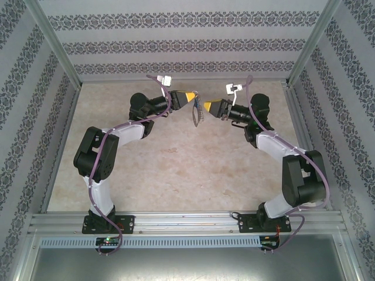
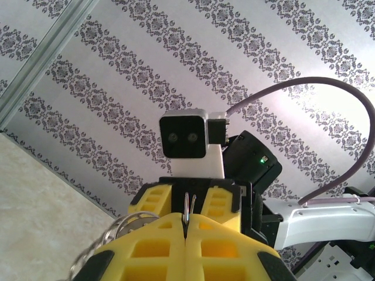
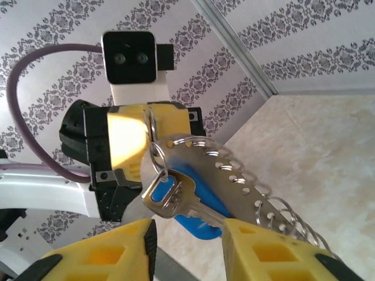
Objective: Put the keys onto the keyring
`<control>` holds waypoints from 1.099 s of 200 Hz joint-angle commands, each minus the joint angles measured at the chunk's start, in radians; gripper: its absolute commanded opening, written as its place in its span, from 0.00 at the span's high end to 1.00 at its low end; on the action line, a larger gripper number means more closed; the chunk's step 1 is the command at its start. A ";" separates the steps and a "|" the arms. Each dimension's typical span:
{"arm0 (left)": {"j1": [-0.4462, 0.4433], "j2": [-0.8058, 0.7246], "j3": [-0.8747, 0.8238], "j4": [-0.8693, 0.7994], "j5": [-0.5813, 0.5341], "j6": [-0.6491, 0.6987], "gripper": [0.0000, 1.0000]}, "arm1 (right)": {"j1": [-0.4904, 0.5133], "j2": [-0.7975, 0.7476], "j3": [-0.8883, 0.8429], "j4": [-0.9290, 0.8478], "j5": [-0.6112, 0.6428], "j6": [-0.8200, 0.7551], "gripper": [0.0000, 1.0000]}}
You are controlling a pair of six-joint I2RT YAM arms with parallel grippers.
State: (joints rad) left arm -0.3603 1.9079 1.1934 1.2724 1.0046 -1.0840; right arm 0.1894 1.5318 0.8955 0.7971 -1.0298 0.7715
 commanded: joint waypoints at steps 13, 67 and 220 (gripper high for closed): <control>-0.011 -0.043 0.028 0.041 0.010 0.009 1.00 | 0.008 -0.002 0.063 0.048 -0.015 0.004 0.60; -0.014 -0.040 0.034 0.038 0.012 0.006 1.00 | 0.045 0.067 0.132 0.093 -0.017 0.041 0.61; -0.016 -0.060 0.023 0.062 0.000 0.009 1.00 | 0.076 0.119 0.110 0.114 -0.064 0.061 1.00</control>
State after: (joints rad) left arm -0.3664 1.9060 1.1954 1.2713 1.0054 -1.0840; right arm 0.2401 1.6154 1.0050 0.8825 -1.0531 0.8352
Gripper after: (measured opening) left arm 0.048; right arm 0.065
